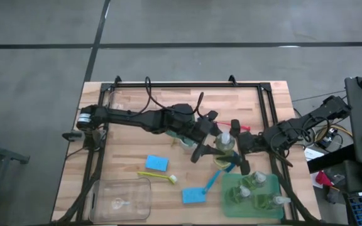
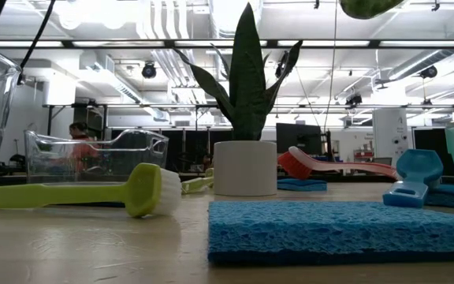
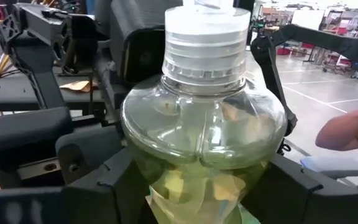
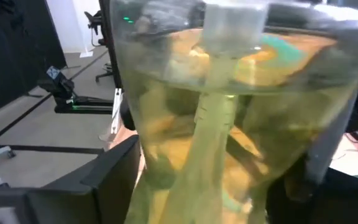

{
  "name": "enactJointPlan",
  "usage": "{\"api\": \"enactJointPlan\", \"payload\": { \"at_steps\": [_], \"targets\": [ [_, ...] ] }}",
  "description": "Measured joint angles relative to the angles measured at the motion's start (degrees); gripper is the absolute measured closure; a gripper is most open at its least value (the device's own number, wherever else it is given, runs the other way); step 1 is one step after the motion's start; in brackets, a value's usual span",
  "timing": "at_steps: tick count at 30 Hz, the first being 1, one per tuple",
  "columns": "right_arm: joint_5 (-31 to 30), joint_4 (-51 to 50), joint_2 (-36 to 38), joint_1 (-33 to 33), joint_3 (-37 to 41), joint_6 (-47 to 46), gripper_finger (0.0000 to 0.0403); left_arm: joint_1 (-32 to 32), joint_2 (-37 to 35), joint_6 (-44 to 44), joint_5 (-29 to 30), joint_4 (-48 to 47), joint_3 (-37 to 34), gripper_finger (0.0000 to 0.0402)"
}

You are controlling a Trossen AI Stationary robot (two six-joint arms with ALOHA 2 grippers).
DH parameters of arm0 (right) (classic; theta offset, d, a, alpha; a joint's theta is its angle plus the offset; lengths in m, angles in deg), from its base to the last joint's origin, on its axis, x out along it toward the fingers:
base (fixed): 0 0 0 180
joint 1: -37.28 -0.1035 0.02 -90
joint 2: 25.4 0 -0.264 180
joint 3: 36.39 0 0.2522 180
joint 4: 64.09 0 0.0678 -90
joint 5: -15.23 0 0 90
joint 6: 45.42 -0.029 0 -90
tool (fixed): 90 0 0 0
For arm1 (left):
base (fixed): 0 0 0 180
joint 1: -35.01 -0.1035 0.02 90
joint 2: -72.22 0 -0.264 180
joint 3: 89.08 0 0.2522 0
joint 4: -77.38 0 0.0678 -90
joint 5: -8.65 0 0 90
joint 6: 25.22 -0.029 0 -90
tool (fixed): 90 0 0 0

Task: Pick & Place Kitchen Sink Supplies
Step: Put the yellow dish soap into the green bin

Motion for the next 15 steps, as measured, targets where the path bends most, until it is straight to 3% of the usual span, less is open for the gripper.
{"api": "enactJointPlan", "payload": {
  "at_steps": [5,9,15],
  "targets": [
    [0.6,-0.8,1.1,0.0,0.0,0.7,0.0183,0.0,-0.2,0.1,0.0,0.1,0.0,0.0128],
    [2.0,-3.4,2.8,0.0,0.0,-0.2,0.02,0.0,-1.4,0.1,0.0,-0.6,0.0,0.0117],
    [14.7,-7.6,6.4,-0.4,0.0,-1.3,0.0196,-0.1,-4.8,-1.5,-0.2,-4.2,0.0,0.0116]
  ]
}}
